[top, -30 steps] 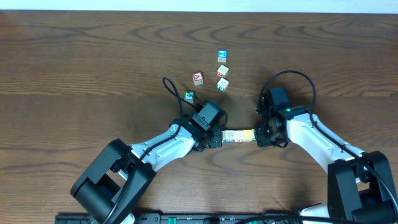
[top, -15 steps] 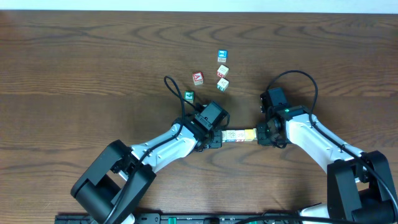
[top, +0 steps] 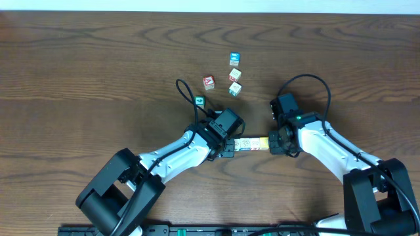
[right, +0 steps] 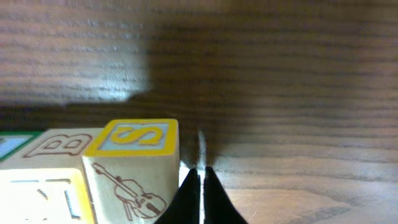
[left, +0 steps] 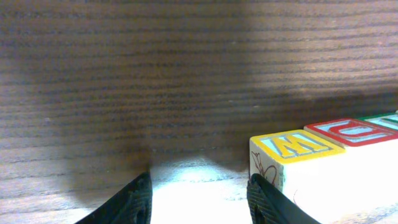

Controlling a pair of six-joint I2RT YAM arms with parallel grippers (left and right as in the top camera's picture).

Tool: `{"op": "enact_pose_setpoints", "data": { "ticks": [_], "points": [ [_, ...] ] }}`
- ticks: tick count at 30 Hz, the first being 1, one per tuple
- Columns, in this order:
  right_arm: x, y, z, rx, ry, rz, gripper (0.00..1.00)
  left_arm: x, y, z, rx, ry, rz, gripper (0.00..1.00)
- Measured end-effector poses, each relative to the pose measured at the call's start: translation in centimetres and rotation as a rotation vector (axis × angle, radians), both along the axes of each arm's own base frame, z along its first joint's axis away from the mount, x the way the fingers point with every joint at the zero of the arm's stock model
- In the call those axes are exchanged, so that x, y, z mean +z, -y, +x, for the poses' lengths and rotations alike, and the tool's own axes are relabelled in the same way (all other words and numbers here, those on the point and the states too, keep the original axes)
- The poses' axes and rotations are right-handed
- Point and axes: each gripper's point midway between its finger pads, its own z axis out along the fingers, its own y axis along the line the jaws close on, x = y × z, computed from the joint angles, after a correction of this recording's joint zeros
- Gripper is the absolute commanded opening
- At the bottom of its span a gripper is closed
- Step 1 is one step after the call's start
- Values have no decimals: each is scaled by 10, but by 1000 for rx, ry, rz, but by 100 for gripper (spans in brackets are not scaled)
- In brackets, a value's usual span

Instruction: Lift 5 blocks

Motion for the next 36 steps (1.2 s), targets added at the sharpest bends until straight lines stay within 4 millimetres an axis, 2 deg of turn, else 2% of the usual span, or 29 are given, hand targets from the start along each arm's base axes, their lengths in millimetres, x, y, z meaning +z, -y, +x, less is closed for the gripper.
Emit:
{"op": "enact_pose_setpoints", "data": {
  "ticks": [4, 15, 19, 23, 26, 29, 32, 34, 36],
  "points": [
    [2, 3, 9, -4, 40, -20, 1, 0, 0, -1, -5, 0, 7, 55],
    [6, 21, 19, -24, 97, -131, 3, -1, -7, -2, -3, 1, 44, 56],
    [10, 24, 36, -46, 172, -143, 7, -2, -13, 0, 6, 19, 79, 56],
    [19, 29, 65, -92, 294, -129, 13, -2, -23, 7, 11, 43, 115, 55],
    [26, 36, 82, -138, 366, -119, 25, 0, -39, 20, 28, 66, 142, 55],
    [33, 44, 96, -183, 428, -110, 50, 14, -58, 39, 70, 115, 150, 56],
    [42, 51, 111, -215, 497, -100, 76, 49, -77, 64, 128, 211, 116, 60],
    [49, 54, 121, -237, 549, -90, 99, 78, -88, 79, 172, 293, 77, 64],
    [55, 58, 130, -250, 590, -86, 99, 109, -101, 91, 218, 371, 44, 67]
  ]
}}
